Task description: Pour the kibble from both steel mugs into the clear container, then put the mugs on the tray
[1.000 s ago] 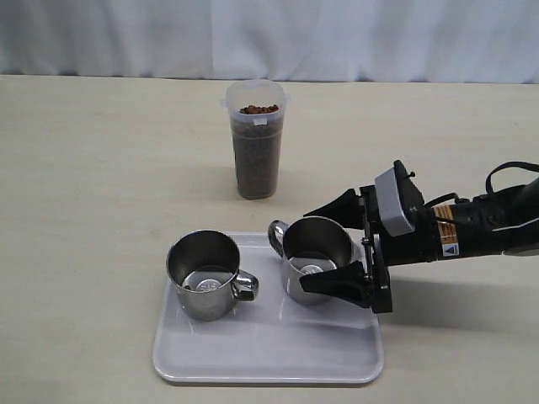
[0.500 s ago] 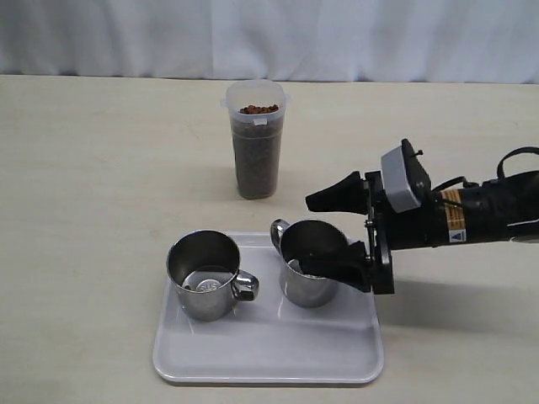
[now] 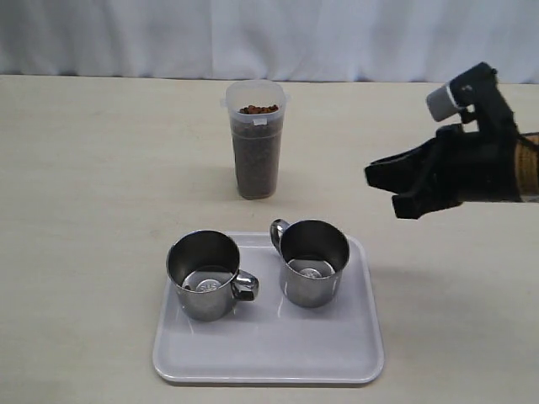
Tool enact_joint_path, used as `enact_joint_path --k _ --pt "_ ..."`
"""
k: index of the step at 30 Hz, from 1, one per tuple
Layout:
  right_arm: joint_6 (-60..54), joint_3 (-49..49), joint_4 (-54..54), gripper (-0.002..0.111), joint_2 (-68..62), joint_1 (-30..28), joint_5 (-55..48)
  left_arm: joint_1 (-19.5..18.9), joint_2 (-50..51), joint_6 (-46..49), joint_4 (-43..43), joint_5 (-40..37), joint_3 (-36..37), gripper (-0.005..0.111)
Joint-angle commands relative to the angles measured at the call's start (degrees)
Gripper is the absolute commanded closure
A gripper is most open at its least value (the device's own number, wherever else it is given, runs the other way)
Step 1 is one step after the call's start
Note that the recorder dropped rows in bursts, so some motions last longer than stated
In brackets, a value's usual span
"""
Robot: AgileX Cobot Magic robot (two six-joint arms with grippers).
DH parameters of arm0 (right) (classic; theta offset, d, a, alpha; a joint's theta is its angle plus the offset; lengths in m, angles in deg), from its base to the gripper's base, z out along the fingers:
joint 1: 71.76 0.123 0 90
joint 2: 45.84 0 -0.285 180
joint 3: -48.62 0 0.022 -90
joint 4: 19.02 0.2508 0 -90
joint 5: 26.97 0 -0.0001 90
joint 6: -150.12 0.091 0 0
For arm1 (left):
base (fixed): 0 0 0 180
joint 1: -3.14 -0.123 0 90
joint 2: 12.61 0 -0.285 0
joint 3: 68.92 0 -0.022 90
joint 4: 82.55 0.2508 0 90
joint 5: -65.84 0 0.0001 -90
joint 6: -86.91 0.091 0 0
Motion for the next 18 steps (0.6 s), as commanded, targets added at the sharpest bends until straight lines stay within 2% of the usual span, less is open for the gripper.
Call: enact_joint_path --k 1,6,15,18 --pt "-1.33 9.56 10.79 0.104 12.72 -0.2 -16.11 0.27 -0.16 0.14 -0.33 0.52 0.18 0.107" --pt "-8.41 19.94 24.49 0.104 31.45 -0.2 -24.0 0.27 -0.16 0.14 -0.33 0.38 0.18 0.107" --pt "-7.13 35.22 29.65 0.104 65.67 -0.2 -33.37 0.27 -0.16 0.14 -0.33 0.38 0.18 0.107" --pt "-6.48 36.05 29.65 0.104 73.25 -0.2 -35.26 0.27 -0.16 0.14 -0.33 0.38 0.18 0.107"
